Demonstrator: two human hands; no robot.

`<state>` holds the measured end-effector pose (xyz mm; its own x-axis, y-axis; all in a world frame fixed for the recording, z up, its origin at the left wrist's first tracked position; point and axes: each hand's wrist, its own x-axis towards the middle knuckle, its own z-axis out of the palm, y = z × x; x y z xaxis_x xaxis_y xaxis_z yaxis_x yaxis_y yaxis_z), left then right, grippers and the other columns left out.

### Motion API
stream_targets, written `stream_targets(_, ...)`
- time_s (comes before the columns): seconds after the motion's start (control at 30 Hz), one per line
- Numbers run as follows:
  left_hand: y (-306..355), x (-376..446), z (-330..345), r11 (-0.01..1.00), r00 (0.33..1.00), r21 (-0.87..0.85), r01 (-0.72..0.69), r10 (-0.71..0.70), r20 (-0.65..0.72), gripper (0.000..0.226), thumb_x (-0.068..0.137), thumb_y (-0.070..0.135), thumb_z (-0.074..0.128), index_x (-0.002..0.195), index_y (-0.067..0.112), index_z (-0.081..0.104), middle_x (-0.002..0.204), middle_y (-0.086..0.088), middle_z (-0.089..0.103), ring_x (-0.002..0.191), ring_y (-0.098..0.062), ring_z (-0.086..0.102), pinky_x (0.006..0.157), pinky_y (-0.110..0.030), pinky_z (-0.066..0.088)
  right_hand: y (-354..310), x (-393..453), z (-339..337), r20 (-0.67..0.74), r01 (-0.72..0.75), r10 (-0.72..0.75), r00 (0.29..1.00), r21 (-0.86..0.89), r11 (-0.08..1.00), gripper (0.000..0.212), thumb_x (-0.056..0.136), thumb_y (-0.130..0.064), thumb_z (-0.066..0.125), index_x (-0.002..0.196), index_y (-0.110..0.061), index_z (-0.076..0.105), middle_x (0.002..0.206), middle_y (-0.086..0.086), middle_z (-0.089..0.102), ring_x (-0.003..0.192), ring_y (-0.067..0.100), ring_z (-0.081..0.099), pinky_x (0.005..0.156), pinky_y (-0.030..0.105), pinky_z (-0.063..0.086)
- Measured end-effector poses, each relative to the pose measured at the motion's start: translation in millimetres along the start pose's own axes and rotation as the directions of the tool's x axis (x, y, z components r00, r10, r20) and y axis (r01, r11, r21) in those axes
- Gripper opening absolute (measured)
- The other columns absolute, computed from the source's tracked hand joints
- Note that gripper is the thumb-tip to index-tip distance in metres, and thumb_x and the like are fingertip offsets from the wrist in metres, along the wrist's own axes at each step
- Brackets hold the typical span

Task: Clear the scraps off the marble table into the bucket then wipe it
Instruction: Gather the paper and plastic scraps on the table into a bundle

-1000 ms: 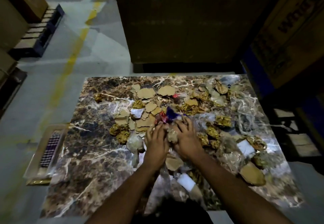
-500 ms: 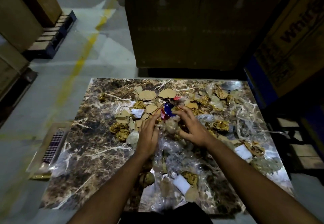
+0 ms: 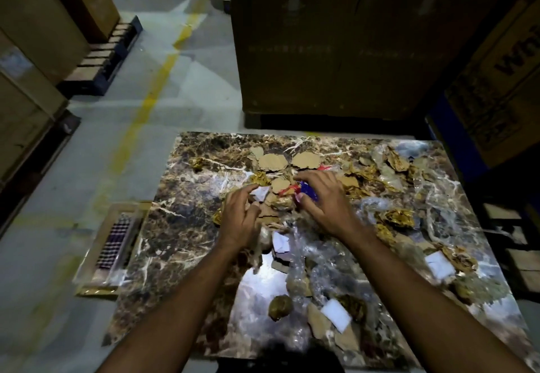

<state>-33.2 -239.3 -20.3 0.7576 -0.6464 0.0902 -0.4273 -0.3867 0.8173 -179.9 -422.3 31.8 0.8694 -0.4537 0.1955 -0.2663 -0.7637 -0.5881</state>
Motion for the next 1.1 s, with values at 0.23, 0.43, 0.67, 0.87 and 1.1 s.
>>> stream_targets(0.23, -56.1, 64.2, -65.2, 0.963, 0.996, 0.254, -0.09, 0.087, 0.022, 0.047, 0.093, 0.021, 0.056, 0.14, 0.019, 0.05, 0.137, -0.006, 0.054, 0.128, -0.025, 0.04, 0.105, -0.042, 0.039, -53.2, 52.4, 64.0, 0.054, 0.095, -0.091, 0.994, -0.068, 0.993, 0.042, 0.093, -0.038, 0.052, 0.132, -0.024, 0.057, 0.13, -0.002, 0.059, 0.122, 0.021, 0.049, 0.097, 0.045, 0.044)
stream_targets(0.43, -128.5, 146.3, -97.6, 0.847, 0.985, 0.529, -0.055, -0.042, 0.169, 0.062, 0.094, 0.02, 0.058, 0.152, 0.025, 0.037, 0.16, -0.008, 0.032, 0.144, -0.036, 0.028, 0.117, -0.048, 0.028, -83.5, 87.6, 118.7, 0.257, -0.009, 0.052, 0.965, -0.166, 0.986, 0.051, 0.093, -0.039, 0.059, 0.143, -0.027, 0.049, 0.145, 0.002, 0.048, 0.132, 0.027, 0.042, 0.103, 0.046, 0.043)
stream_targets(0.67, -177.1, 143.7, -89.1, 0.869, 0.946, 0.47, -0.153, -0.008, 0.323, 0.026, 0.093, 0.014, 0.053, 0.114, 0.016, 0.069, 0.119, -0.01, 0.063, 0.113, -0.034, 0.055, 0.094, -0.038, 0.041, -91.5, 84.6, 149.1, 0.626, 0.206, 0.186, 0.757, -0.5, 0.841, 0.119, 0.063, -0.07, 0.082, 0.156, -0.046, 0.012, 0.171, 0.005, 0.007, 0.154, 0.04, 0.008, 0.121, 0.062, 0.015)
stream_targets(0.87, -154.1, 74.1, -77.2, 0.96, 0.968, 0.242, -0.143, 0.085, 0.236, 0.032, 0.091, 0.0, 0.052, 0.11, 0.018, 0.069, 0.114, -0.001, 0.063, 0.107, -0.017, 0.048, 0.09, -0.032, 0.042, -94.1, 91.8, 166.5, 0.656, 0.306, 0.281, 0.701, -0.632, 0.712, 0.118, 0.059, -0.068, 0.086, 0.151, -0.05, 0.014, 0.164, 0.012, 0.019, 0.145, 0.045, 0.025, 0.11, 0.068, 0.025)
stream_targets(1.1, -129.3, 30.9, -60.8, 0.985, 0.955, 0.171, -0.023, -0.029, 0.294, 0.053, 0.088, -0.003, 0.05, 0.137, 0.015, 0.058, 0.137, -0.005, 0.056, 0.126, -0.023, 0.046, 0.107, -0.036, 0.04, -92.8, 94.2, 154.1, 0.644, 0.223, 0.225, 0.731, -0.537, 0.813, 0.078, 0.082, -0.037, 0.081, 0.149, -0.039, 0.042, 0.147, 0.005, 0.042, 0.134, 0.032, 0.043, 0.108, 0.063, 0.031)
